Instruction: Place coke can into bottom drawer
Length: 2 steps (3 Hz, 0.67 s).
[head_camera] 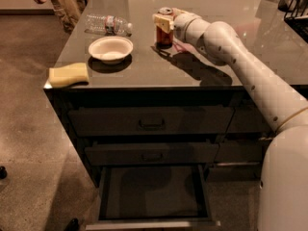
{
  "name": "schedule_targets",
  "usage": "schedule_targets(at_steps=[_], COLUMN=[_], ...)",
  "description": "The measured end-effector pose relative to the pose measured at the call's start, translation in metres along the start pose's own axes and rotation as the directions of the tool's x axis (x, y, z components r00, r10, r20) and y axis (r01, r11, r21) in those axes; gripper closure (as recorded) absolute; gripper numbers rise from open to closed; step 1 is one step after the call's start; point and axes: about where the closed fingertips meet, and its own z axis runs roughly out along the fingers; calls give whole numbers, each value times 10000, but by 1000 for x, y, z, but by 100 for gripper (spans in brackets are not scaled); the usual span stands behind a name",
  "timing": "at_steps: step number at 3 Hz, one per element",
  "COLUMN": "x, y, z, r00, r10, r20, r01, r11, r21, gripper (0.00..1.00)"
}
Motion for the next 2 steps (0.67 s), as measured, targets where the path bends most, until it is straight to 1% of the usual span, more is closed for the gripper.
schedule_targets(at_steps=[1, 2], x=[-1, -20], y=[-1, 5], z=[-2, -10], r00=[9991, 9975], r10=[353, 410], r20=[228, 578], r01=[-341, -317], r11=[9981, 9876], r21=[-509, -1535], gripper=[73, 96])
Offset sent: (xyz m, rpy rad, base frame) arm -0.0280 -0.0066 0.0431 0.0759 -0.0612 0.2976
